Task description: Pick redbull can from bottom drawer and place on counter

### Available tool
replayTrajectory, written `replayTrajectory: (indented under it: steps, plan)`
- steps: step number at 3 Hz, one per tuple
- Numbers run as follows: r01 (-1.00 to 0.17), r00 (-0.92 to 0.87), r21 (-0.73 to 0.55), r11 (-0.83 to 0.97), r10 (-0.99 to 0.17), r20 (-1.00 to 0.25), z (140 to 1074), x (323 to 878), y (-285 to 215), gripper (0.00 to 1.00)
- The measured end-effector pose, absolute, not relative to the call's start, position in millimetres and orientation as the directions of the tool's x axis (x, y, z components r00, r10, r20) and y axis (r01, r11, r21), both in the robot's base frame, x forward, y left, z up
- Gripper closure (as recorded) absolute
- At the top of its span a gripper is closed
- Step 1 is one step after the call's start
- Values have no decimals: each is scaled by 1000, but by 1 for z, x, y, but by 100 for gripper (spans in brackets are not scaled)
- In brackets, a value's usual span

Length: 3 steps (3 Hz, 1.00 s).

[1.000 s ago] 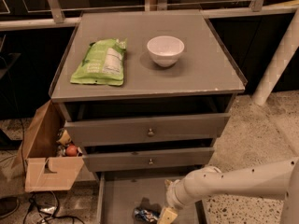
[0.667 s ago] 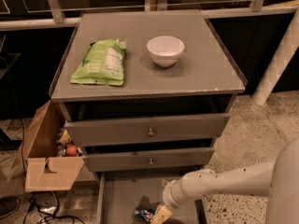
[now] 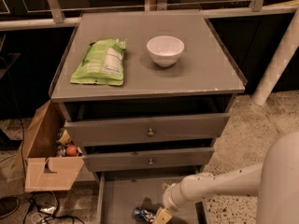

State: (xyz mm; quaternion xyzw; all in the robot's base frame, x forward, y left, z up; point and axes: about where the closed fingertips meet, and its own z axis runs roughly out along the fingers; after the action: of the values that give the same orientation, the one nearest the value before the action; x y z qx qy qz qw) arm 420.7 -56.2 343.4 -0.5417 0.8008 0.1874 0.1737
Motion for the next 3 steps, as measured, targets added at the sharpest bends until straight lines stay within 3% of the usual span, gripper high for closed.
replayTrajectory:
  steps: [1,3]
  plan:
    - [-926,-372,131,353,-800,-470,293,423,-59,0]
    - [-922,-380,138,361,-783,-492,282,425,-53,0]
